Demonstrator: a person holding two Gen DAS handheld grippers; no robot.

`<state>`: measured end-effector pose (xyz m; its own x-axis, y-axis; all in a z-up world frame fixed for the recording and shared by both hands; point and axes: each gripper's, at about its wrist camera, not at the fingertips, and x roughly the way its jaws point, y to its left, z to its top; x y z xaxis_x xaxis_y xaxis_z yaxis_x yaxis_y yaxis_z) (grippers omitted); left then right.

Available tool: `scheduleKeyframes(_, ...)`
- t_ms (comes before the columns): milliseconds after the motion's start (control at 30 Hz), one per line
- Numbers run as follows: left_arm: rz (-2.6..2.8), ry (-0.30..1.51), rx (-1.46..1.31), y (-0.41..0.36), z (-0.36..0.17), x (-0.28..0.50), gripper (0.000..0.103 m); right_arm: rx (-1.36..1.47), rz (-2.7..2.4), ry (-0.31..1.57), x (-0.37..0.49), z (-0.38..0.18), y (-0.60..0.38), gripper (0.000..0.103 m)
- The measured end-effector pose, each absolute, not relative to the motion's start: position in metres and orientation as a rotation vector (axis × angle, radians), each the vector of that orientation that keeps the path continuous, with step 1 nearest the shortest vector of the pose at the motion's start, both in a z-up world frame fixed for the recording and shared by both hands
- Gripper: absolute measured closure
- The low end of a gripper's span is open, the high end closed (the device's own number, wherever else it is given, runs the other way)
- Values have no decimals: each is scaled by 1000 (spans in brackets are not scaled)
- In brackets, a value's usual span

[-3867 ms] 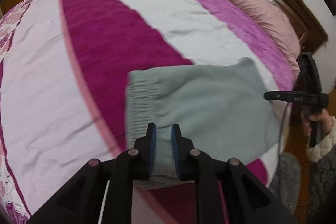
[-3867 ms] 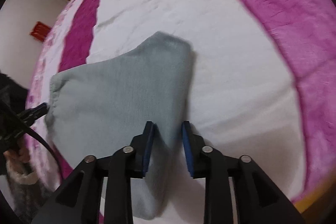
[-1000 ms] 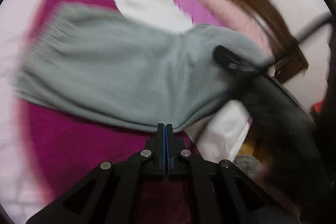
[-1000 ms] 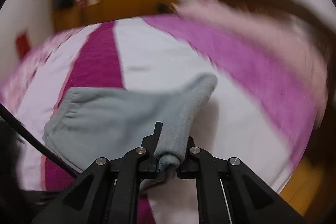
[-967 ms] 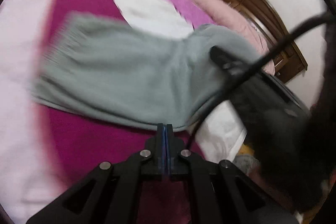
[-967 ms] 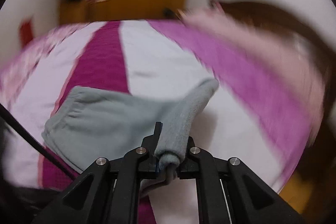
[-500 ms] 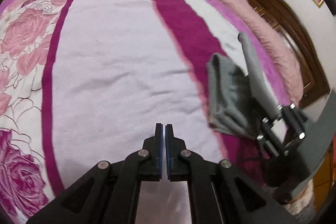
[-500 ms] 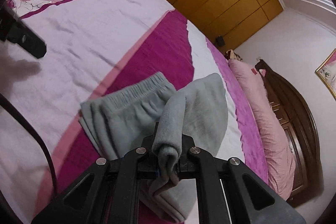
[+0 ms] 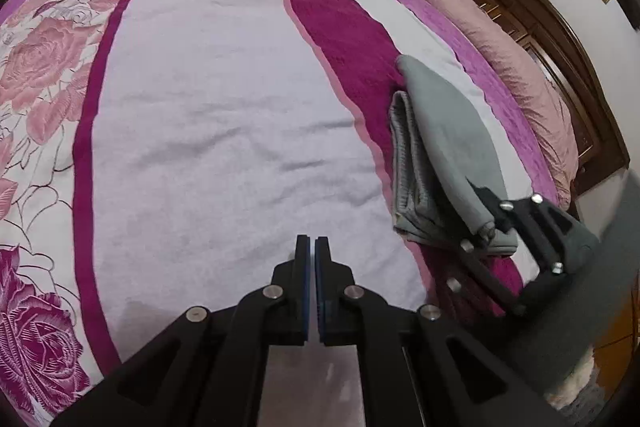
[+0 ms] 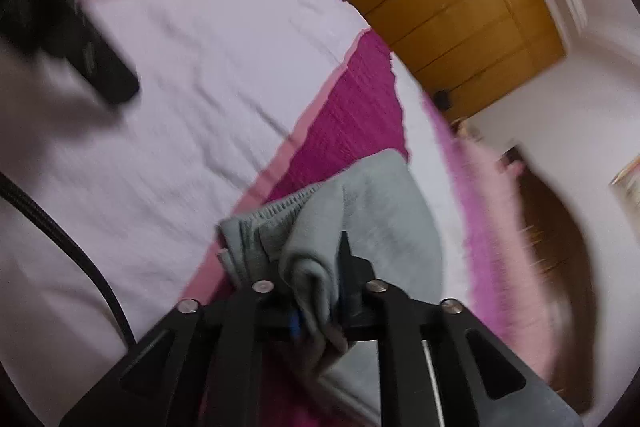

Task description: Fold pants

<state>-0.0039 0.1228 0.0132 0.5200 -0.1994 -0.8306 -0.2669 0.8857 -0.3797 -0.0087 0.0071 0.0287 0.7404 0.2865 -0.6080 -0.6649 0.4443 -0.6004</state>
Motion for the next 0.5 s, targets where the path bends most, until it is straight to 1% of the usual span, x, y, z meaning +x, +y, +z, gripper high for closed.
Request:
scheduleKeyframes(33, 20, 1035, -509, 120, 16, -3, 99, -830, 675, 498, -7, 42, -7, 77)
scheduleKeyframes(67, 6, 1030, -507, 118, 19, -2, 90, -733, 727, 537, -7, 52, -21, 68)
scheduleKeyframes(100, -7, 1024, -500, 113, 23, 2, 83, -622, 780, 580, -5, 63, -38, 68)
scheduleKeyframes(167, -41, 1029, -507, 101, 29, 15, 77, -390, 821, 661, 1, 77, -77, 68)
scheduleKeyframes(267, -111, 1045, -551, 80, 35, 30, 74, -203, 825, 719, 5, 83, -123, 68)
scheduleKeyframes(367, -84, 1098, -525, 60, 30, 47, 74, -173, 760, 726, 6, 75, -158, 68)
scheduleKeyframes(500, -90, 1130, -549, 53, 21, 54, 73, -95, 696, 828, 13, 47, -196, 68)
